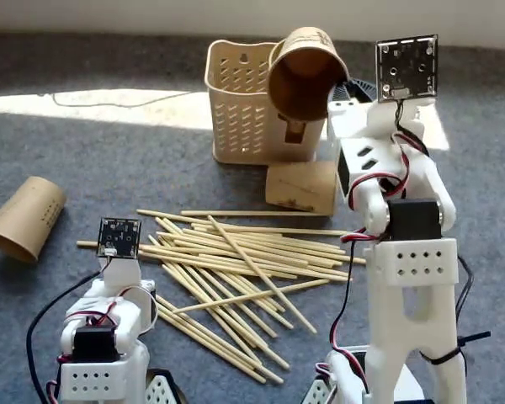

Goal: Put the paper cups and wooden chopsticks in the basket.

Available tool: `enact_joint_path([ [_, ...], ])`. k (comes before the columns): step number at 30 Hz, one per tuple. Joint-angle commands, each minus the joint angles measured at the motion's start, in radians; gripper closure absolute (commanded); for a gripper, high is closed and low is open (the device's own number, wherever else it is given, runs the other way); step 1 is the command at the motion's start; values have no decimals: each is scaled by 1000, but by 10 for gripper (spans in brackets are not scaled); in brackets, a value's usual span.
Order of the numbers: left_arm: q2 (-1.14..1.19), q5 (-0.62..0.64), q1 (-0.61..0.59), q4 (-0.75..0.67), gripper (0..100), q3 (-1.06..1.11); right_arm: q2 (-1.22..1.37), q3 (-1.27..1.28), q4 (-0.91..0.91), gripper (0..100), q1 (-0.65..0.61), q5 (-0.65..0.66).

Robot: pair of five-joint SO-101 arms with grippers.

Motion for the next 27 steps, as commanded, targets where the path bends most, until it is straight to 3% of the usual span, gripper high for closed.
enact_joint_path([
  [1,-12,5,18,2,993,18,-1,-61,-54,988,12,-8],
  [12,-12,5,18,2,993,18,16,-59,-209,897,-15,-8],
  [20,-12,5,18,2,993,18,157,-68,-232,893,-27,-6],
  [27,-12,5,18,2,993,18,76,-61,-151,894,-33,-8],
])
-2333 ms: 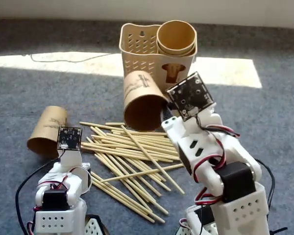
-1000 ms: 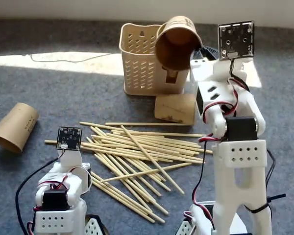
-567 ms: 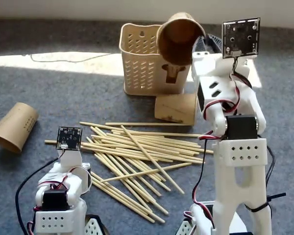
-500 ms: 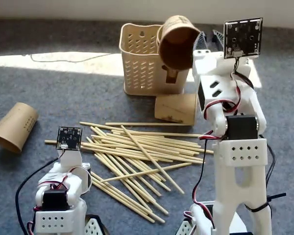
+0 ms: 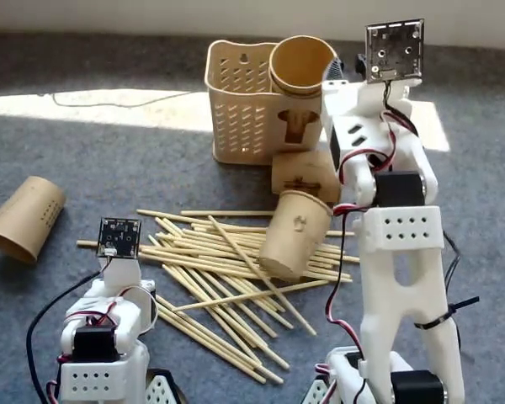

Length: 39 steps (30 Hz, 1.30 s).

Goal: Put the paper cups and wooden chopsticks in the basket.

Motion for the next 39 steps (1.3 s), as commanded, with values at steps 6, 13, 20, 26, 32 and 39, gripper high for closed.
enact_joint_path([
  [6,-12,5,18,2,993,18,-147,-35,214,896,-19,-8],
  [13,-12,5,18,2,993,18,-193,-35,495,896,-19,-3],
  [20,-12,5,18,2,993,18,-225,-33,694,896,-15,-2],
  [26,-12,5,18,2,993,18,-249,-24,823,896,-15,-2],
  [32,-12,5,18,2,993,18,-340,168,840,896,54,-2],
  [39,-12,5,18,2,993,18,-503,398,835,894,171,107],
])
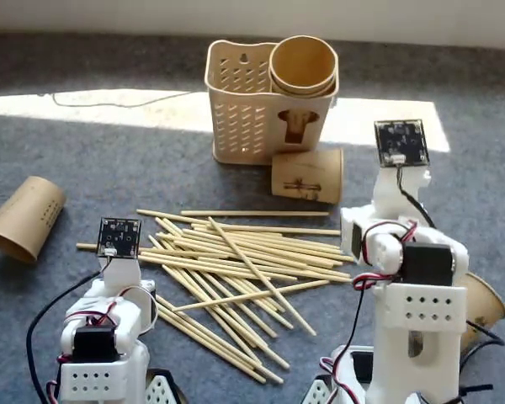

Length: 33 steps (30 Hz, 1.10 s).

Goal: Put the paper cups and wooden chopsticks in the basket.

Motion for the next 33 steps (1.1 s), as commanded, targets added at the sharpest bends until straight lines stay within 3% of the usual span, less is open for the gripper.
enact_joint_path([
  [1,-12,5,18,2,993,18,-90,93,-2,894,25,68],
  [15,-12,5,19,2,993,18,-381,573,-223,894,24,68],
  [29,-13,0,19,8,990,-179,-679,825,-228,897,22,68],
  [33,-13,-201,-25,5,993,-278,-789,903,-223,897,21,68],
])
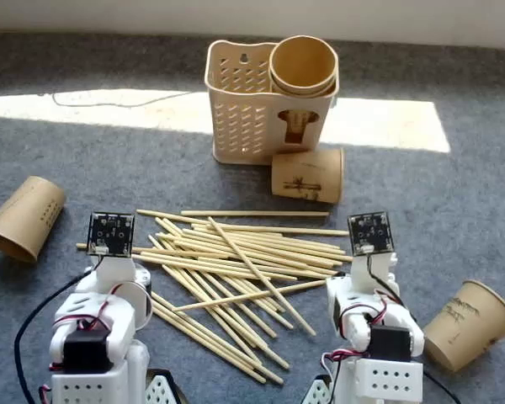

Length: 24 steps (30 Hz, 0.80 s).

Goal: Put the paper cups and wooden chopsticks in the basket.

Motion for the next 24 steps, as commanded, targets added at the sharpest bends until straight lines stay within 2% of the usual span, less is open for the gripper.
enact_joint_path([
  [1,-15,-245,-50,2,993,-153,-101,50,-24,897,5,9],
  [4,-13,-365,-128,3,993,-232,-200,122,-22,897,5,9],
  [9,-12,-381,-297,3,989,-314,-194,189,-22,897,4,9],
  [15,-10,-583,-509,3,989,-377,-203,200,-25,897,1,14],
  [20,-10,-709,-654,-2,989,-387,-203,251,-8,897,-74,11],
  [24,-10,-763,-731,-3,966,-387,-205,266,51,897,-156,14],
])
